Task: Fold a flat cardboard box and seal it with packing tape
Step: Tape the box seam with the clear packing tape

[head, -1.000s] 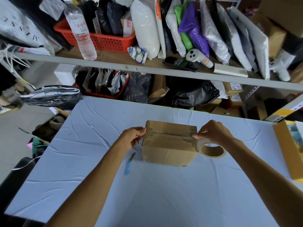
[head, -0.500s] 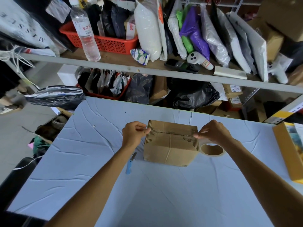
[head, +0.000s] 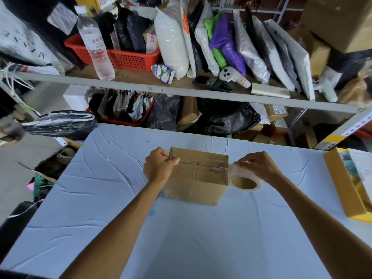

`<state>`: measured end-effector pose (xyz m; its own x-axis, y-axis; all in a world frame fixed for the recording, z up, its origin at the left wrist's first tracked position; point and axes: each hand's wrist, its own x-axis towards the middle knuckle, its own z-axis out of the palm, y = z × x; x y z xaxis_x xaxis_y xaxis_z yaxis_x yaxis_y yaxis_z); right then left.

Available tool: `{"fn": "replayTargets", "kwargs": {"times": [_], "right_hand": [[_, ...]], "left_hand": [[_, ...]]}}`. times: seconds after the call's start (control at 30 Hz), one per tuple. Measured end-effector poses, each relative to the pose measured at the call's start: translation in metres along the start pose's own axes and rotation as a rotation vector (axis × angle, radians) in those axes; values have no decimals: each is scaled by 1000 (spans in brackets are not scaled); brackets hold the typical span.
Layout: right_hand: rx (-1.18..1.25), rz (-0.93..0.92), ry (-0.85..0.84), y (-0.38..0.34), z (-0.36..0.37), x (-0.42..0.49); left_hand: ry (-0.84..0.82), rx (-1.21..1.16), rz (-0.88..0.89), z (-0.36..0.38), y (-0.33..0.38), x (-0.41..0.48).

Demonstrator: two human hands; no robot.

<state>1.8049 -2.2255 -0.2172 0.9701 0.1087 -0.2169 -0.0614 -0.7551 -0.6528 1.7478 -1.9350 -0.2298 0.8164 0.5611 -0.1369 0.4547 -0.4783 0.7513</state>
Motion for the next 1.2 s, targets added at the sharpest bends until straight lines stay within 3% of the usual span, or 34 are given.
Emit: {"fn": "replayTargets", "kwargs": {"times": [0.07, 0.17, 0.3, 0.4, 0.53, 0.73, 0.9, 1.0, 1.1, 1.2], "right_hand": [[34, -51, -38, 2, 0, -4], [57, -56, -32, 1, 8, -3], [94, -13, -40, 1, 8, 0], [101, -10, -44, -2, 10, 0], [92, -30, -45, -3, 13, -1], [97, -91, -78, 2, 10, -7], [256, -101, -123, 6, -2, -13], [266, -18, -169, 8, -2, -7], [98, 173, -249, 19, 10, -1], [-117, 181, -187, 31, 29, -10]], "left_hand": [[18, 95, 60, -4, -1, 2], [51, 238, 328, 1, 3, -4], [-198, 291, 705, 13, 9, -14], [-256, 405, 869, 28, 10, -30], [-308, 417, 836, 53, 21, -48], [-348, 188, 696, 63, 25, -45], [-418, 294, 719, 65, 24, -48], [-481, 369, 722, 63, 20, -47], [-546, 426, 769, 57, 22, -46], [-543, 477, 782, 57, 26, -44]]}}
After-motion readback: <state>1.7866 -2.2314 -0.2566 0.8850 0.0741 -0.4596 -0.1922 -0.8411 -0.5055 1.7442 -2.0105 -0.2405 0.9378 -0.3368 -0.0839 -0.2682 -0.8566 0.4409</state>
